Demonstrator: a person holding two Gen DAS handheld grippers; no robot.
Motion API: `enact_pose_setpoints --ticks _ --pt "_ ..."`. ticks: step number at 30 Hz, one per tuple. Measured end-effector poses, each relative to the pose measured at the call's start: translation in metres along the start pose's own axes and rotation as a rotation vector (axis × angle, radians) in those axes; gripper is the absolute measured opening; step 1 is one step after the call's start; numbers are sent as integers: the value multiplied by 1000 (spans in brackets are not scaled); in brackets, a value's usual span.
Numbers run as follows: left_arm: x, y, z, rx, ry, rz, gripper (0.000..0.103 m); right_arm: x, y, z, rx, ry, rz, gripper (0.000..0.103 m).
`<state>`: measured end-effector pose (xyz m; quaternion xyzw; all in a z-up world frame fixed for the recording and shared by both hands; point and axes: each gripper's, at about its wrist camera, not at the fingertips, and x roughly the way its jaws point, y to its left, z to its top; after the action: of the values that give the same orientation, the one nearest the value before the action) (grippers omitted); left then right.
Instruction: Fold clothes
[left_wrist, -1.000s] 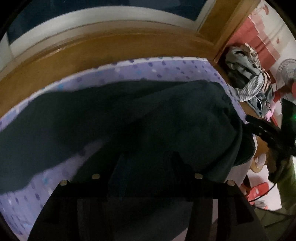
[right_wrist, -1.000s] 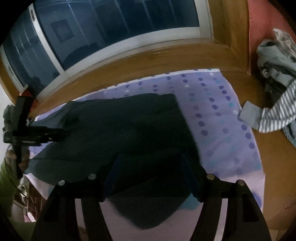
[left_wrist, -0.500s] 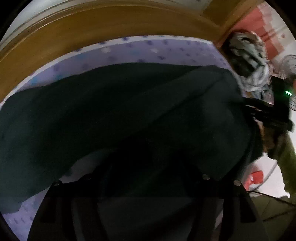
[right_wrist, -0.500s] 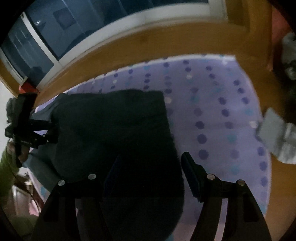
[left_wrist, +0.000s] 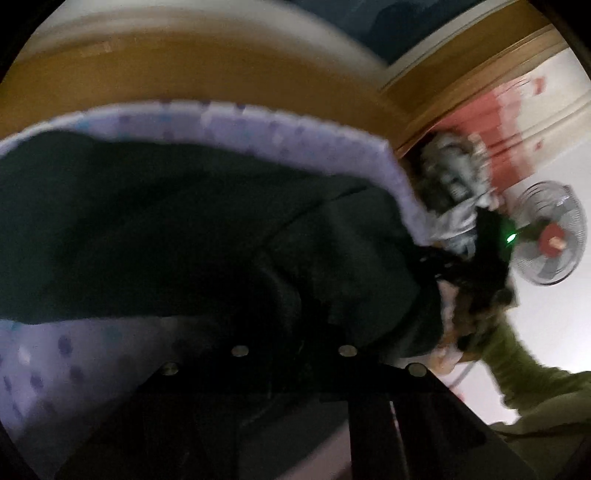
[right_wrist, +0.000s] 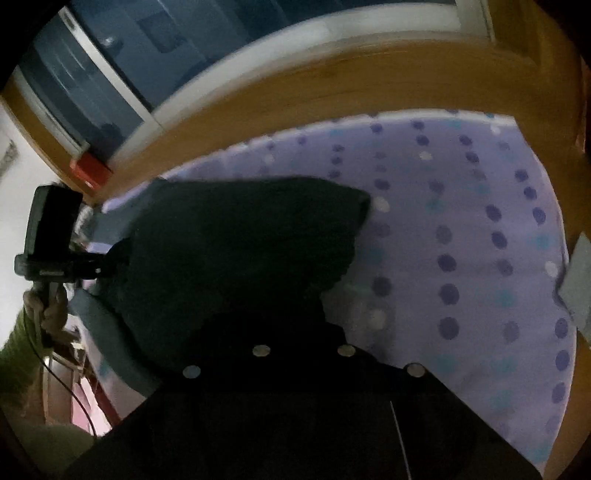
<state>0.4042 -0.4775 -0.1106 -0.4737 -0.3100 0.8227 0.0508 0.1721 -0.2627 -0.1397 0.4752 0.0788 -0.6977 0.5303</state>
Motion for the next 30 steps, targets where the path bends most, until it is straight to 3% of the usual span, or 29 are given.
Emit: enact_pose_setpoints --ticks 5,10,13,18,21,23,25,26,27,30 --pt "-62 -19 -36 9 -91 -19 13 -59 59 -10 -166 -111 123 5" --pt "-74 -17 -95 -39 -78 -27 13 -66 115 -52 -316 -30 104 5" --pt "-69 3 -126 -126 -66 -69 13 -39 131 -85 -290 72 101 5" --pt "-65 19 -154 -153 -46 -97 13 -4 153 -135 -261 197 49 9" --pt "-66 19 -160 -145 -50 -88 13 -15 155 -141 -245 188 -7 9" --pt "-70 19 -164 -149 -67 -91 13 -40 149 -133 -189 135 24 12" --pt "-73 20 -167 -147 -79 -87 13 -65 140 -120 -119 66 64 31" --pt "-73 20 -167 -154 -84 -87 13 -72 133 -113 -82 28 72 54" --pt "-73 21 -167 -162 -87 -88 13 -81 121 -104 -24 -37 78 69" --pt "-72 19 -166 -178 -95 -79 14 -75 75 -76 141 -127 94 72"
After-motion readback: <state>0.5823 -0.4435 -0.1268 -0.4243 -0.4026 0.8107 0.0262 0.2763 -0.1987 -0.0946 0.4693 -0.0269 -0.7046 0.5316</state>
